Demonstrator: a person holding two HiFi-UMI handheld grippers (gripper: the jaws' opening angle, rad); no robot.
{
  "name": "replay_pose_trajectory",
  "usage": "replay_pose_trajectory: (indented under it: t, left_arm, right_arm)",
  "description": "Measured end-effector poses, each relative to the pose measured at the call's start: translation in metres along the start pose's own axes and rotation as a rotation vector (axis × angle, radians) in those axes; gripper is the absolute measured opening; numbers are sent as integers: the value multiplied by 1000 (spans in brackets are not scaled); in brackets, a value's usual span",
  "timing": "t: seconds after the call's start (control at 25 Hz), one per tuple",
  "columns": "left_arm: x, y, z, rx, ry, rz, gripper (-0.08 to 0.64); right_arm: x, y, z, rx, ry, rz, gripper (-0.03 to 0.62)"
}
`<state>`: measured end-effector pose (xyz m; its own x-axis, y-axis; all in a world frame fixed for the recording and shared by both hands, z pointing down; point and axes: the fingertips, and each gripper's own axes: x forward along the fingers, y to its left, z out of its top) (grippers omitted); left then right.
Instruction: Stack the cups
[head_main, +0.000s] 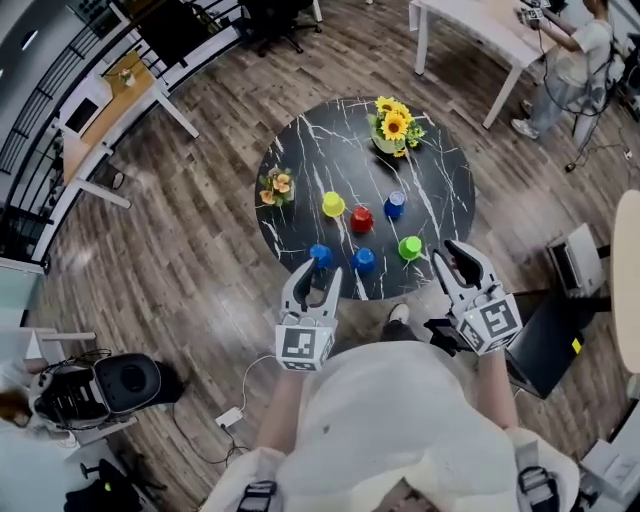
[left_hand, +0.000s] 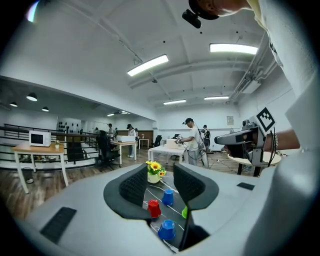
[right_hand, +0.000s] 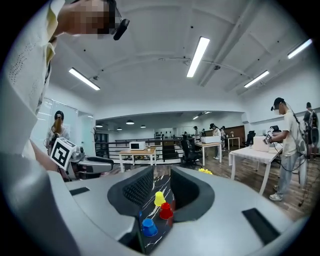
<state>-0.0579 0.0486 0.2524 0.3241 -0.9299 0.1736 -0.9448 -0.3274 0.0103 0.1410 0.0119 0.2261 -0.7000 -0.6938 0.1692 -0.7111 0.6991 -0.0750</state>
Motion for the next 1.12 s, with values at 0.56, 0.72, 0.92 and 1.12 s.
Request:
replay_pose_trajectory:
  t: [0.56, 0.72, 0.92, 1.12]
  left_arm:
    - [23, 13, -63, 28, 123, 82, 172]
    - [29, 35, -93, 24, 181, 59, 173]
    - [45, 68, -125, 22, 230, 37, 179]
    - [55, 90, -163, 7, 293, 23, 204]
  right_arm:
    - [25, -31, -19, 28, 40, 57, 117]
    - [37, -22, -26, 26, 71, 19, 117]
    - [55, -13, -35, 38, 111, -28, 117]
    - [66, -2, -50, 61, 157, -56, 117]
